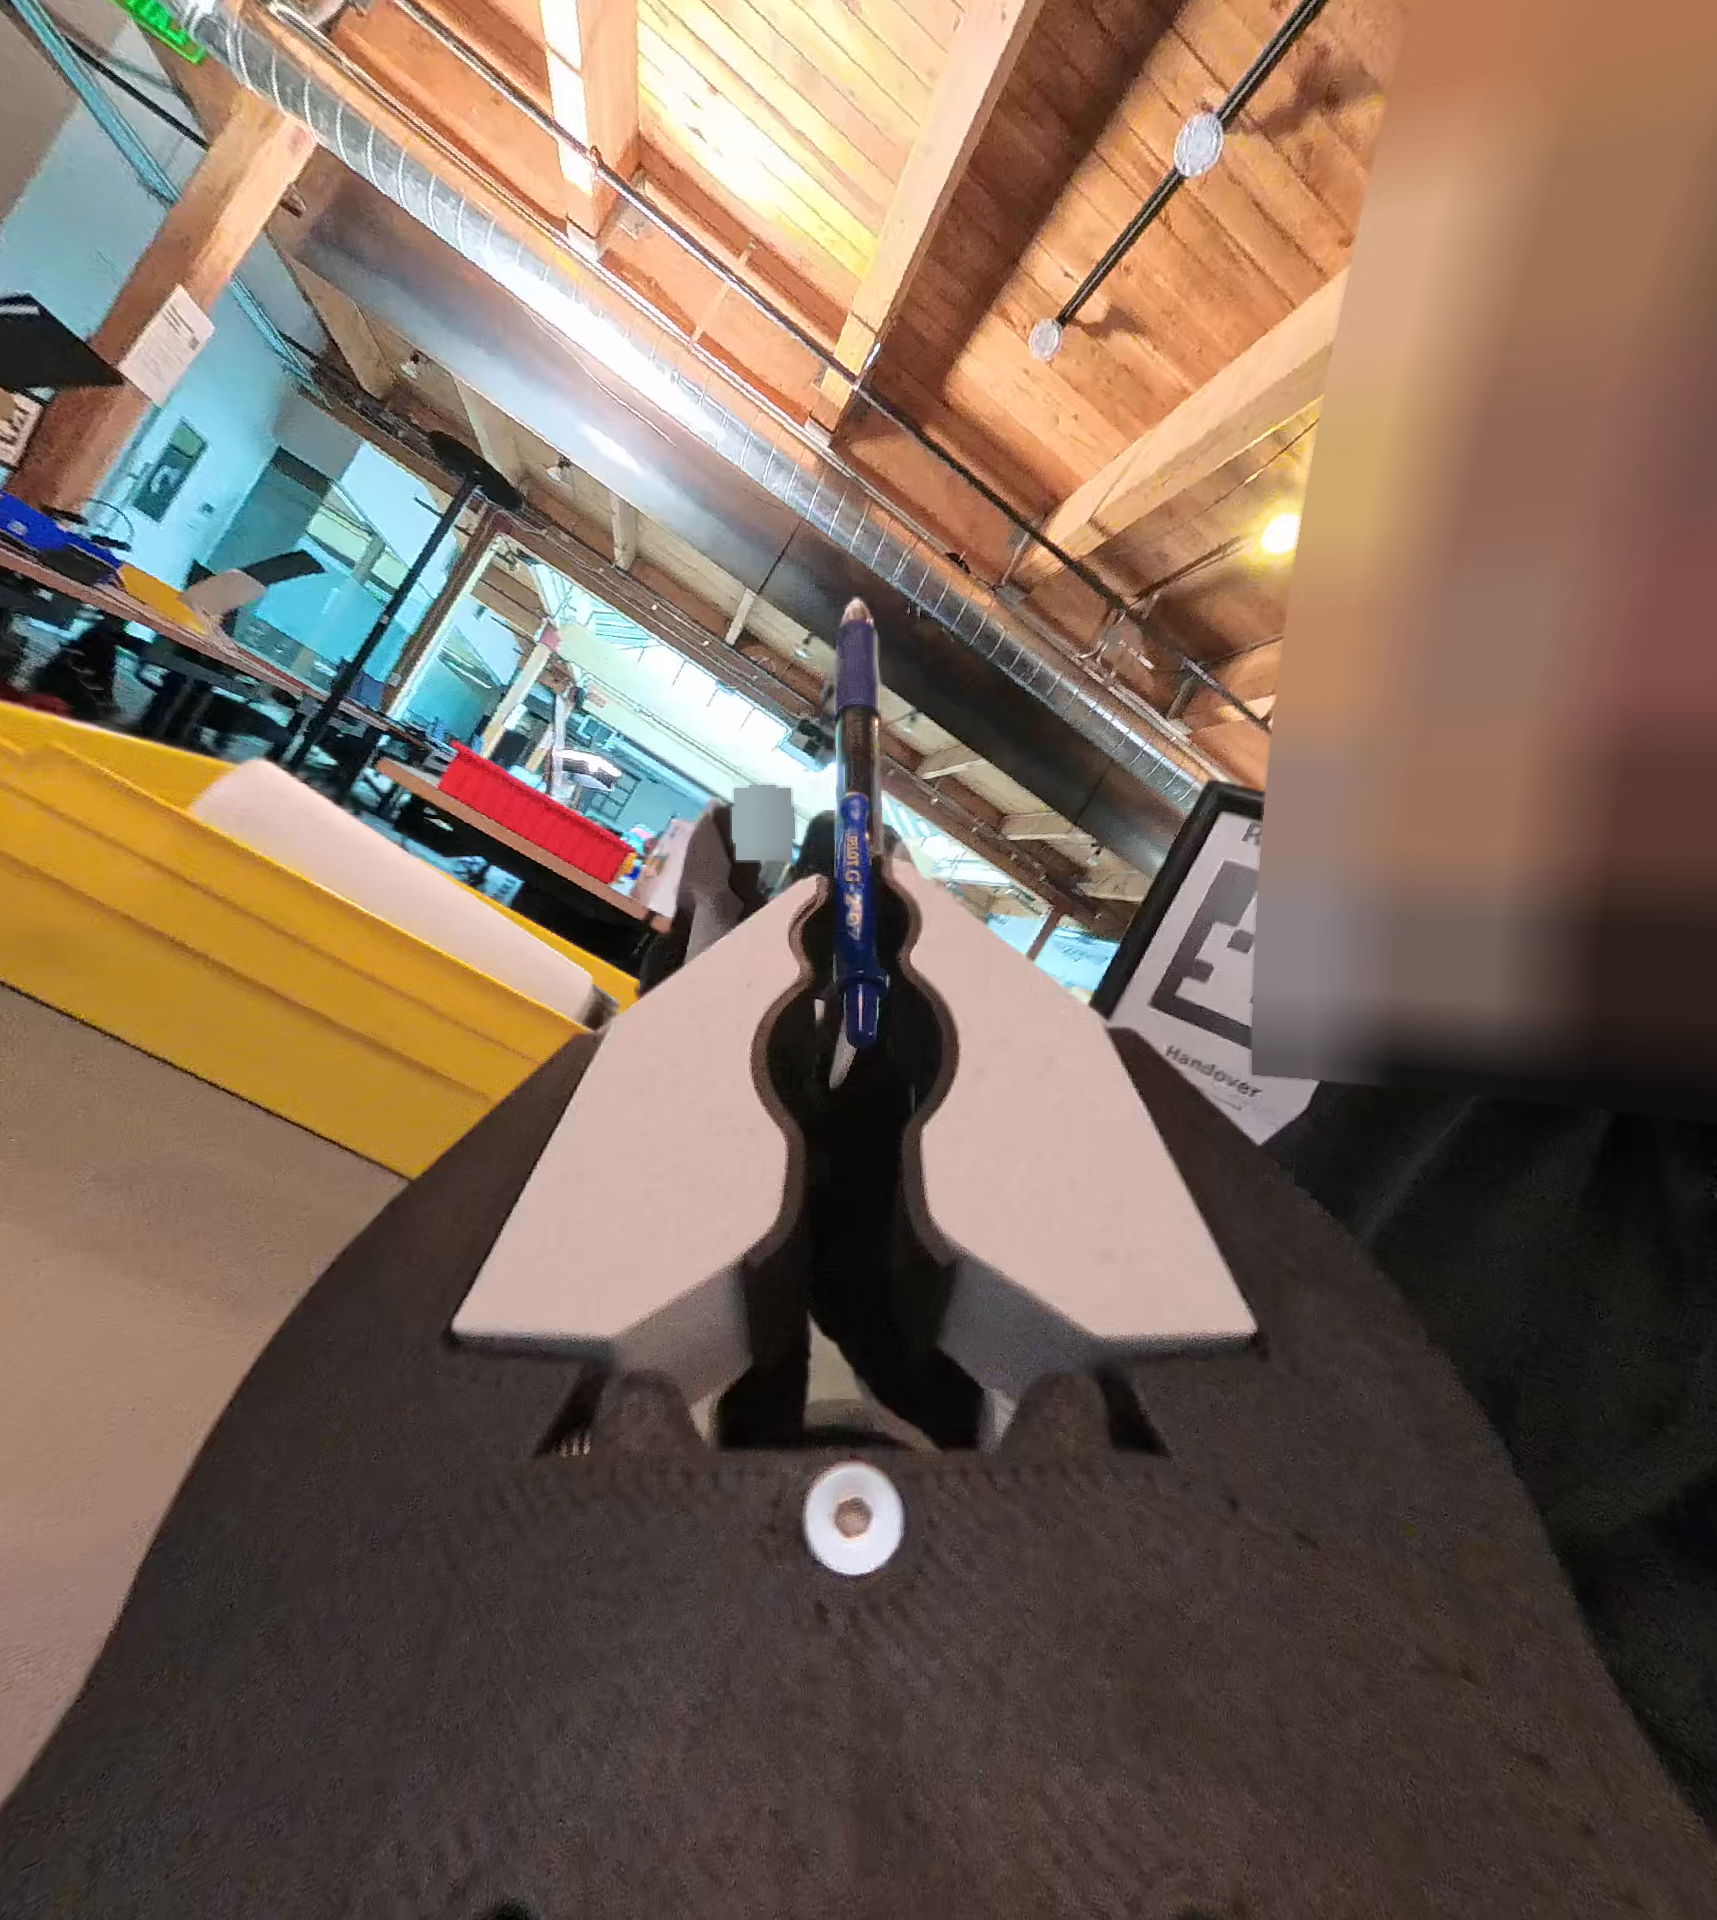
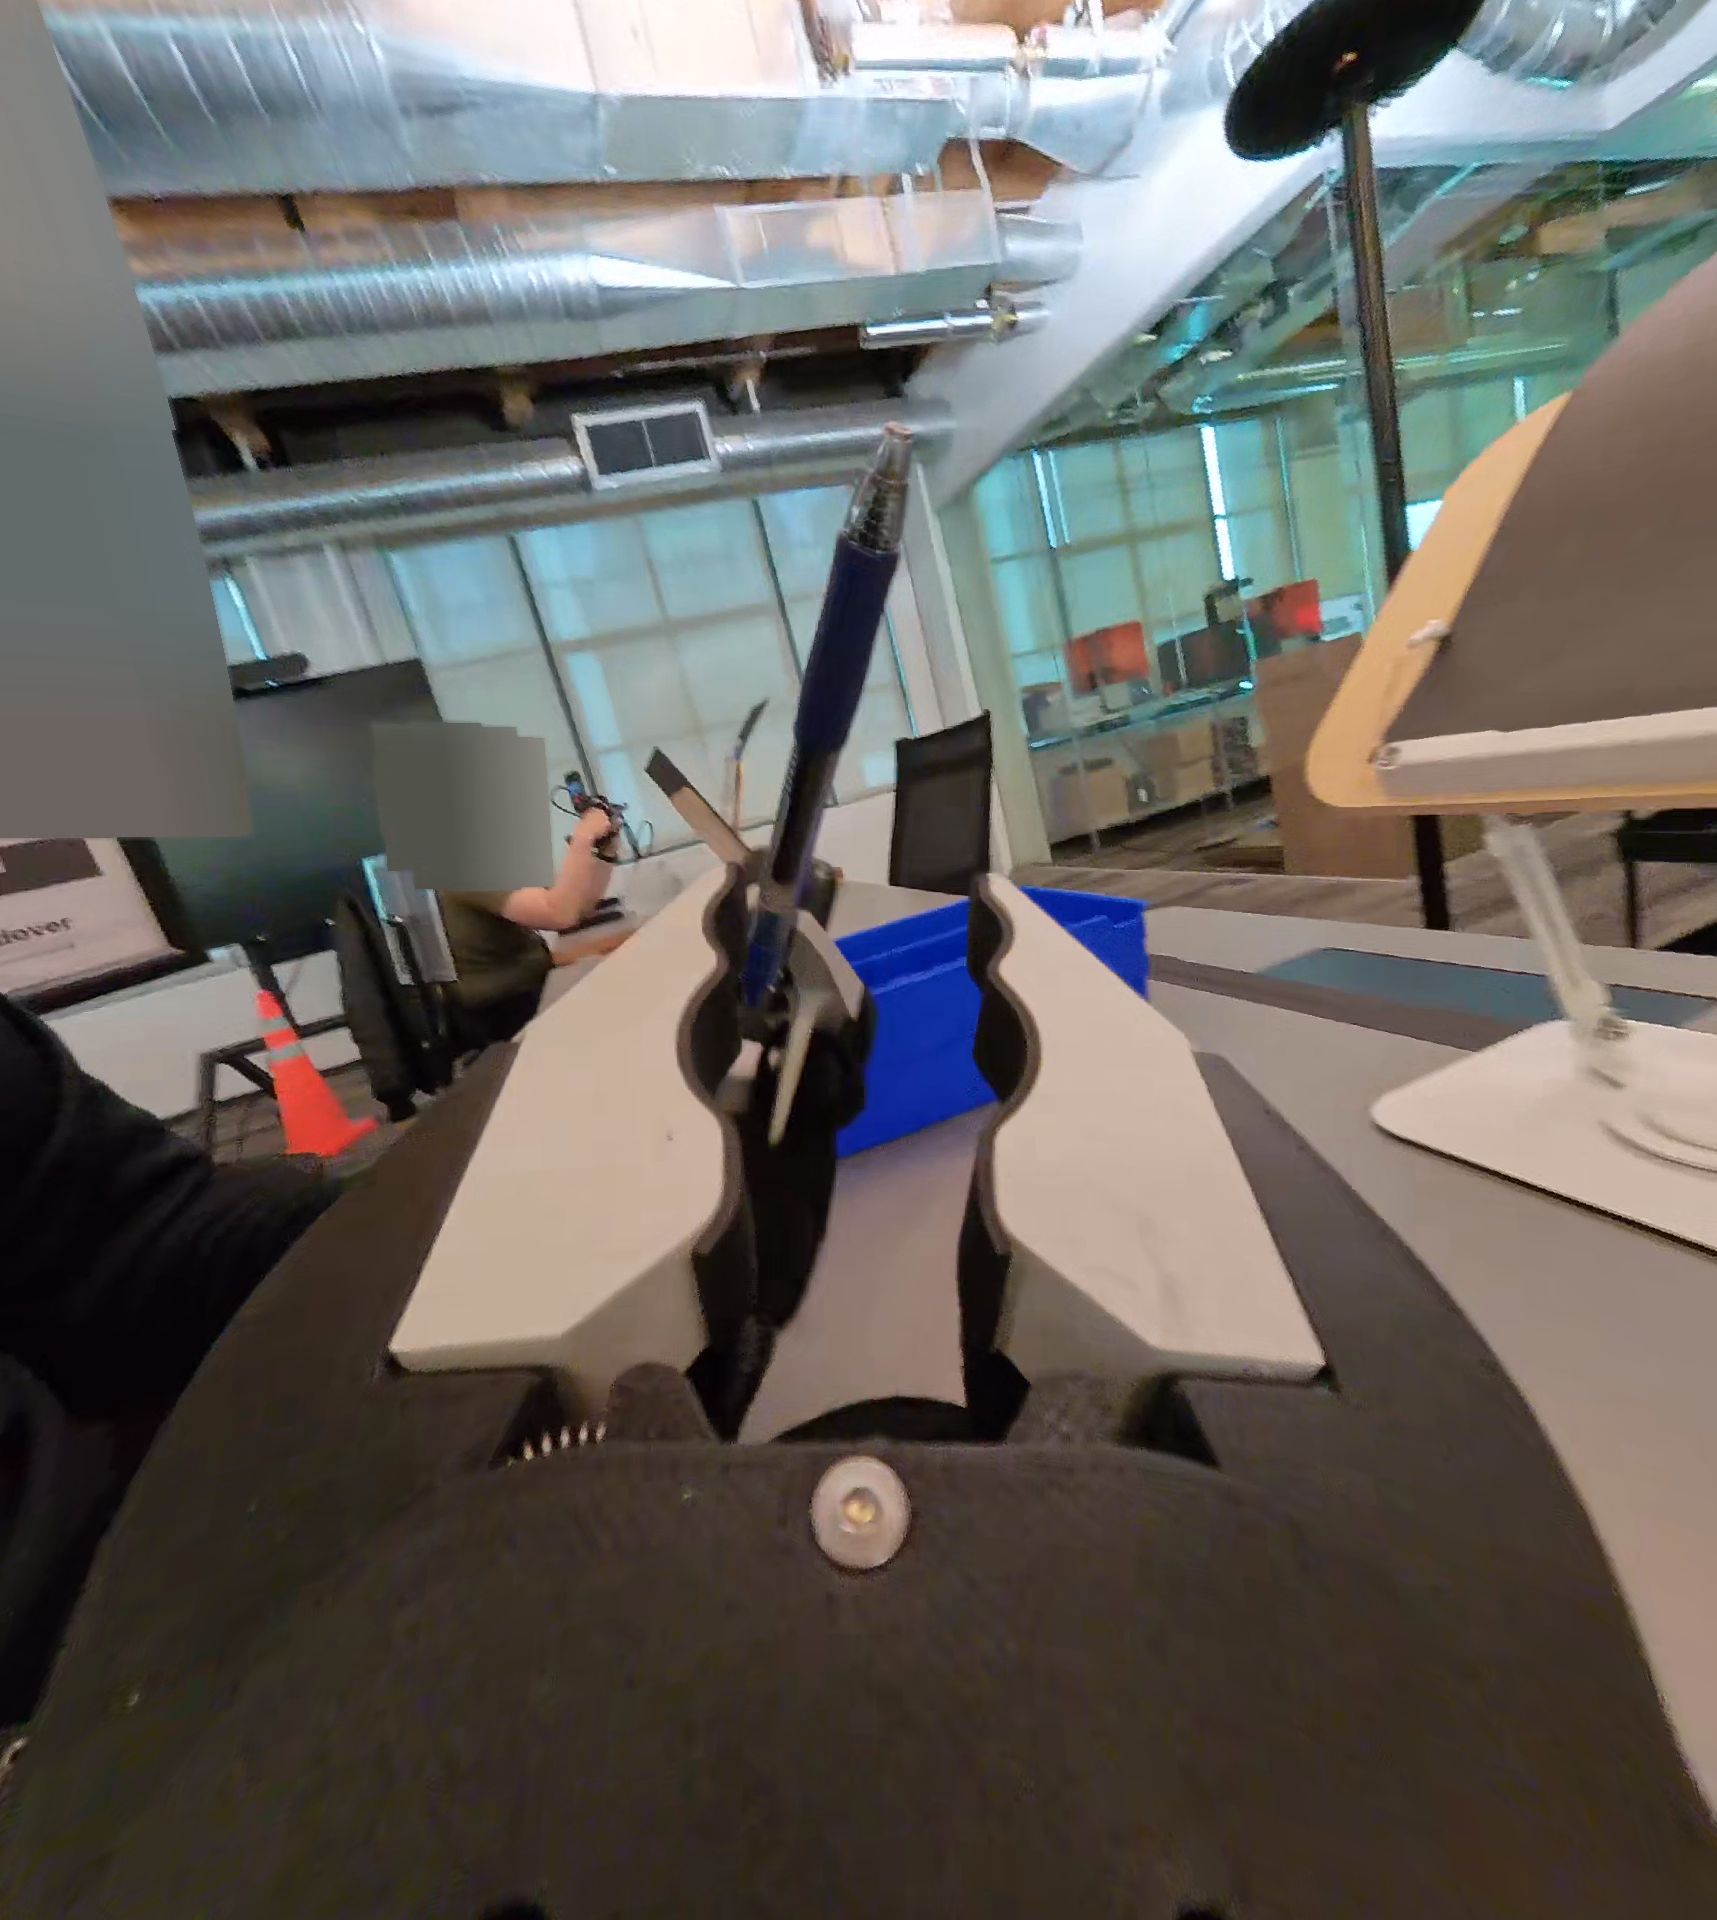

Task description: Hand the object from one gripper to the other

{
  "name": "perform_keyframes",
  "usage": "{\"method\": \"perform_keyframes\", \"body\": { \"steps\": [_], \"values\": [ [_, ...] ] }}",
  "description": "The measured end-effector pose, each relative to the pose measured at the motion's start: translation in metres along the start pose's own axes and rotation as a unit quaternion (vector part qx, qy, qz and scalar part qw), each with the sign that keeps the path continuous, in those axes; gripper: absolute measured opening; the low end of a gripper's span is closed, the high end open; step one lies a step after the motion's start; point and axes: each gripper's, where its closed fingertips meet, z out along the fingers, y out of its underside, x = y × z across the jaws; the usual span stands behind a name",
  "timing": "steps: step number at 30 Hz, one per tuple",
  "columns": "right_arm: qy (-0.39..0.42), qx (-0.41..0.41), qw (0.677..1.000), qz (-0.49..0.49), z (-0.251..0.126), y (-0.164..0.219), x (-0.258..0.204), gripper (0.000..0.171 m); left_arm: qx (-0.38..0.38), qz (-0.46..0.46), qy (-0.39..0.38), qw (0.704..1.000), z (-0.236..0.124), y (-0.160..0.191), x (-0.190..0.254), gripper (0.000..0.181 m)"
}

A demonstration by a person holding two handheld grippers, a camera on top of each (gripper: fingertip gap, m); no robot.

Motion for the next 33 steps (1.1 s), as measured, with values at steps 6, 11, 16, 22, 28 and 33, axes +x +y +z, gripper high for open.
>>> {"method": "perform_keyframes", "body": {
  "steps": [6, 11, 16, 22, 28, 33],
  "values": [
    [-0.017, 0.027, 0.998, 0.045, 0.014, 0.008, -0.005, 0.026, 0.025, -0.028, 0.017, 0.999, 0.003, 0.012, 0.000, 0.004],
    [-0.026, 0.034, 0.998, 0.047, 0.017, 0.013, -0.011, 0.021, 0.021, -0.027, 0.011, 0.999, 0.004, 0.019, -0.004, 0.004],
    [-0.027, 0.047, 0.997, 0.051, 0.016, 0.014, -0.014, 0.008, 0.028, -0.031, 0.010, 0.999, 0.003, 0.021, -0.007, 0.004],
    [-0.008, 0.011, 0.999, 0.034, 0.012, 0.019, -0.008, 0.008, 0.005, 0.011, -0.042, 0.999, 0.001, 0.022, -0.020, 0.019],
    [0.087, -0.090, 0.988, -0.087, 0.005, 0.033, 0.014, 0.007, -0.056, 0.140, -0.144, 0.978, -0.004, 0.008, -0.028, 0.031],
    [0.181, -0.184, 0.939, -0.226, -0.001, 0.054, 0.037, 0.007, -0.097, 0.257, -0.170, 0.946, 0.023, -0.003, -0.004, 0.037]
  ]
}}
